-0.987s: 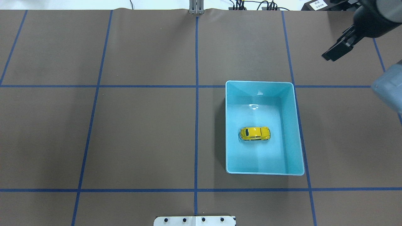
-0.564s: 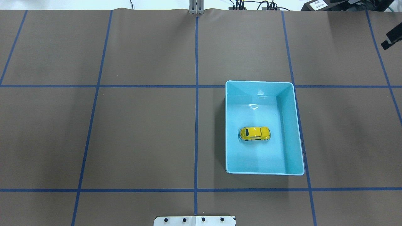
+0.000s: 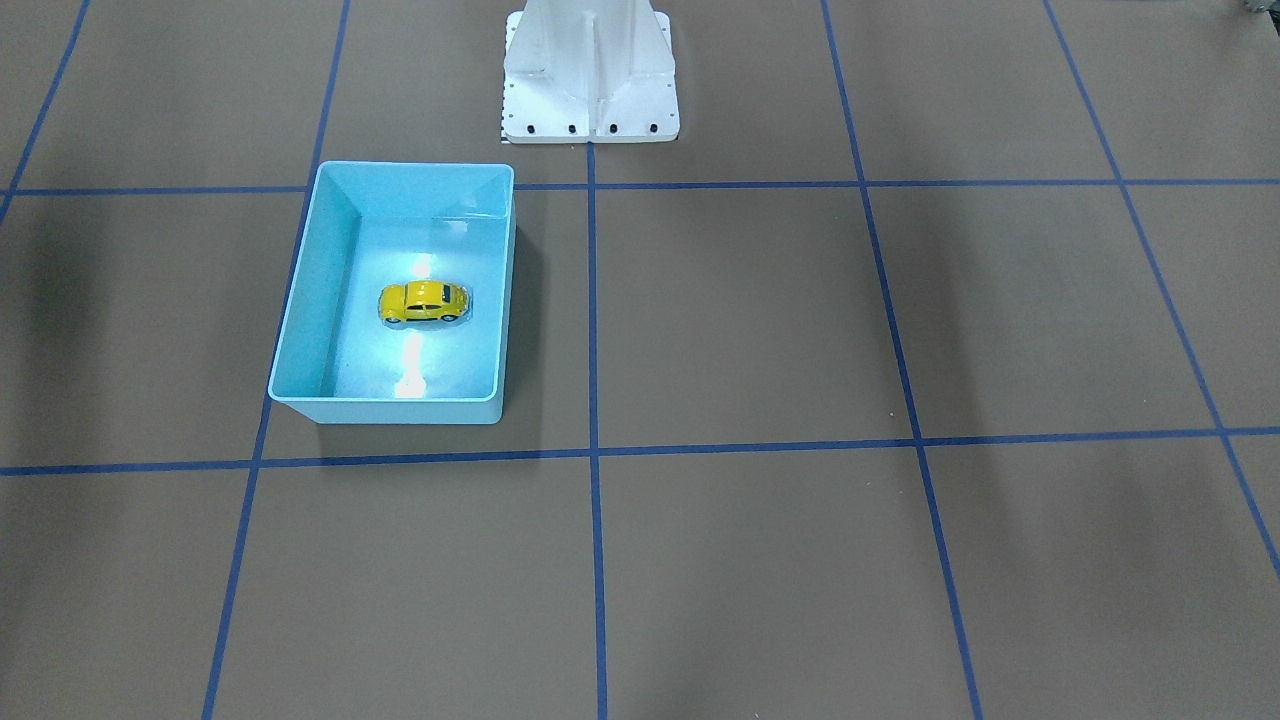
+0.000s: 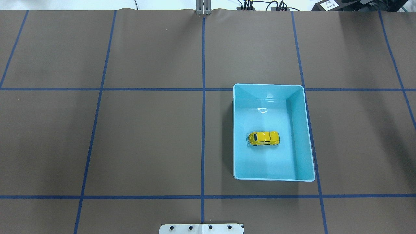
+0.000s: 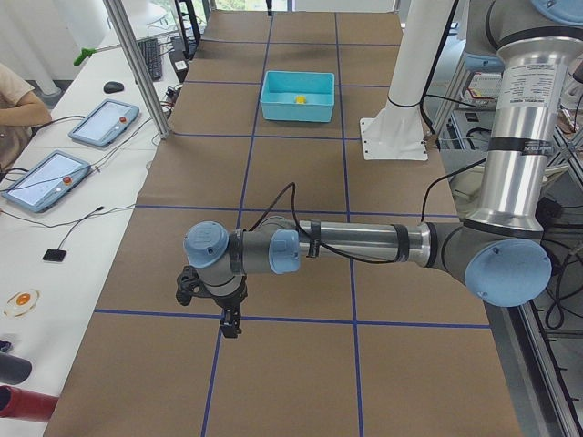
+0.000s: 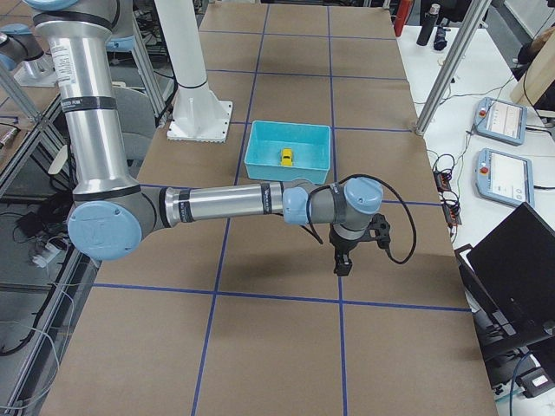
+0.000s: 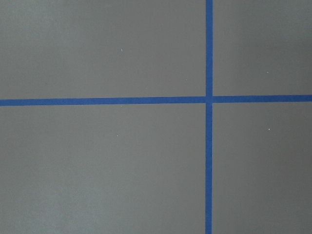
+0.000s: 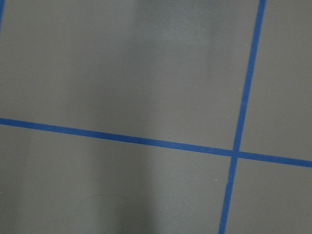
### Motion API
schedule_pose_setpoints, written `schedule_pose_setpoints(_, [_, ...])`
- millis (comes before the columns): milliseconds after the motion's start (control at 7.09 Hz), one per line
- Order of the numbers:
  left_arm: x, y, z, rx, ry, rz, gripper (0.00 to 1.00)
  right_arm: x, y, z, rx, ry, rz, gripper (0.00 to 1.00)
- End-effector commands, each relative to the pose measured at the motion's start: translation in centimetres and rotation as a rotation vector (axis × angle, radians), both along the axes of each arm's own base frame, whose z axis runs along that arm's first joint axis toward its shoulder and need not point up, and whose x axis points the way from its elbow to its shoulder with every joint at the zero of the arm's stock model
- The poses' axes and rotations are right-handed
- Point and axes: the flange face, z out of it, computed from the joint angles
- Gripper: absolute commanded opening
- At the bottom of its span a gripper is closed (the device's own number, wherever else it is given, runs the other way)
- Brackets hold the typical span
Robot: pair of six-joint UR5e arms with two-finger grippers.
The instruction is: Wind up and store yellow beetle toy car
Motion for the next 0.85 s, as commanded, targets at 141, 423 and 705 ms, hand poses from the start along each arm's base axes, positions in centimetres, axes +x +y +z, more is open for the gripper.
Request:
schedule_pose_setpoints(141, [0.0,0.5,0.5,-0.008,0.000,0.000,1.00,2.0,3.4,3.9,-0.007,0.001,0.031,1.00])
schedule_pose_setpoints(423, [0.0,0.5,0.5,-0.008,0.000,0.000,1.00,3.3,2.9,2.2,0.013,-0.004,0.063,1.00])
schedule_pose_setpoints(705, [0.0,0.5,0.5,-0.007,0.000,0.000,1.00,3.4,2.9,0.2,-0.013,-0.008,0.124,1.00])
